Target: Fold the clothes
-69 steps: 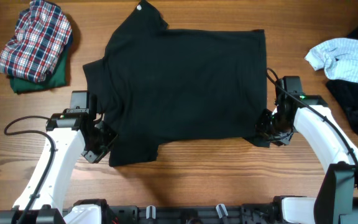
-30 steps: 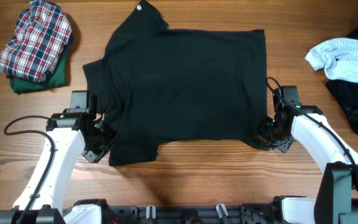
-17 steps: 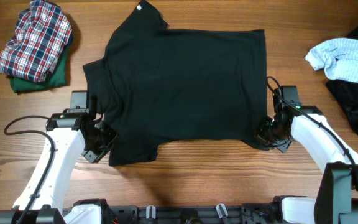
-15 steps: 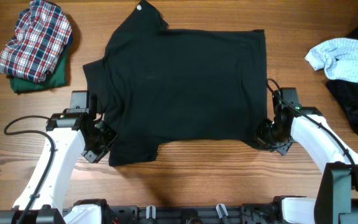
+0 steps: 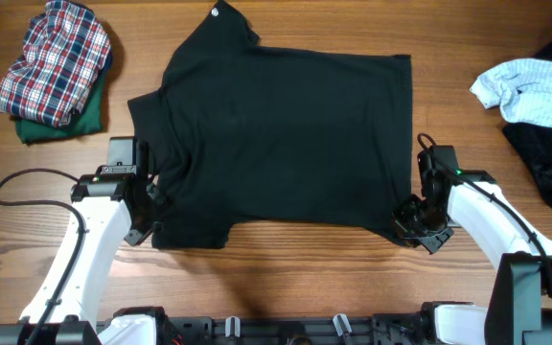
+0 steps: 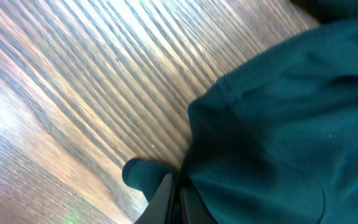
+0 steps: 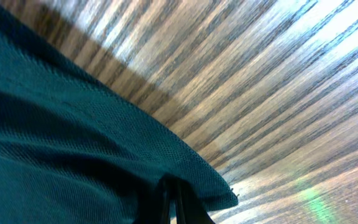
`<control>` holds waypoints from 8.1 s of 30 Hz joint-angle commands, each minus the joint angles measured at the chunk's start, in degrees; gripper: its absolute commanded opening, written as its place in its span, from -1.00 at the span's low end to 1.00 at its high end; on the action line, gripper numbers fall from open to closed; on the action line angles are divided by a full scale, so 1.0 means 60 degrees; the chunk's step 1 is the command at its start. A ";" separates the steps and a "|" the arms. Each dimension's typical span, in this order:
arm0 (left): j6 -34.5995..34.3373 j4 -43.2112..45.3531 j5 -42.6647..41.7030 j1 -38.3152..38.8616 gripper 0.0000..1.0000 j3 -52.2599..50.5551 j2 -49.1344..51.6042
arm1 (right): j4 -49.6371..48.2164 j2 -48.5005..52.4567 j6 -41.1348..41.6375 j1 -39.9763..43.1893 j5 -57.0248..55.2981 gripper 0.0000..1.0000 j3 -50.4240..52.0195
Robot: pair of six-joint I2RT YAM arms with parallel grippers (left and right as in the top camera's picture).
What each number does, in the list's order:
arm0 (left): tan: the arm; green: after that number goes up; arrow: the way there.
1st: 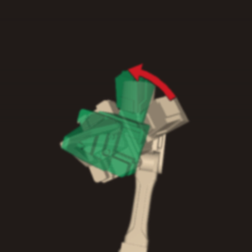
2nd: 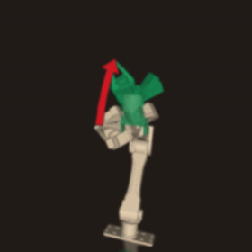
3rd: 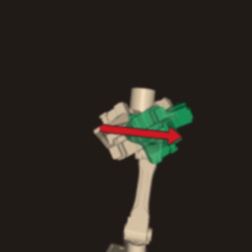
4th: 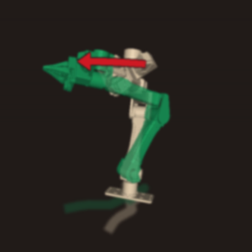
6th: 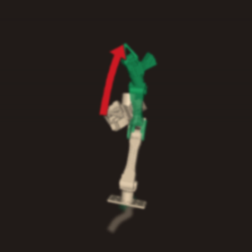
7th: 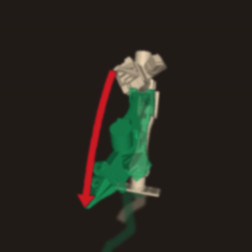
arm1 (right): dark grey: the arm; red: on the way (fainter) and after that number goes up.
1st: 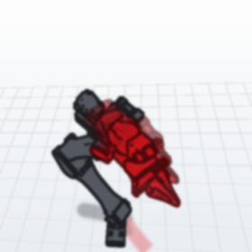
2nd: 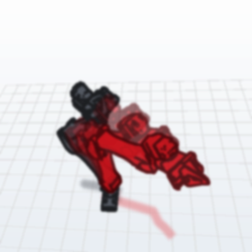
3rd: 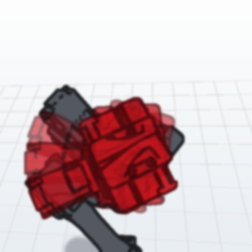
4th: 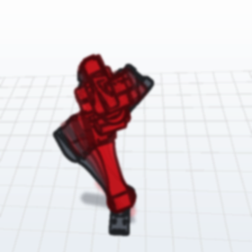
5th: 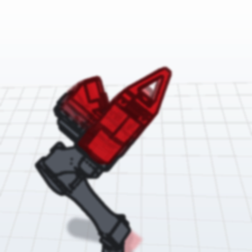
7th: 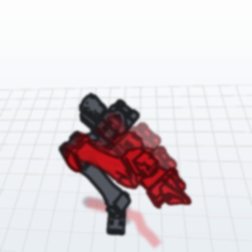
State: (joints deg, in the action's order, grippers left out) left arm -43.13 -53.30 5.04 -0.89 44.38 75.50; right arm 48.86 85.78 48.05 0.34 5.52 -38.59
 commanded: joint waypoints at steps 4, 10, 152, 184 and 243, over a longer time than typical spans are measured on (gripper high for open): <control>0.0055 -0.0051 0.0780 -0.0087 -0.81 0.0142 -0.0084 | -0.0280 -0.0066 0.0262 0.0302 -0.0878 -0.91 0.0178; 0.0586 -0.0084 0.0933 -0.0087 -0.73 0.0142 -0.0084 | -0.0350 -0.0066 0.0455 0.0477 -0.1180 -0.92 0.0175; 0.4874 0.5555 0.0357 0.2415 -0.92 0.6357 0.6615 | -0.6400 0.7989 -0.6761 0.0499 0.0699 0.22 -0.9887; 0.3901 0.0364 -0.2004 0.1428 -0.65 0.6357 0.6324 | 0.4095 0.4845 -0.5227 -0.1515 0.1501 -0.19 -0.8171; 0.2328 -0.0102 0.0015 0.0350 -0.92 0.6084 0.6309 | 0.0284 0.4382 -0.6943 -0.1654 0.2412 0.07 -0.7067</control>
State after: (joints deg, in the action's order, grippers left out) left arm -27.79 -55.07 8.21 1.04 82.04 114.21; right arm 50.87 113.78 7.40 -9.45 19.09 -81.01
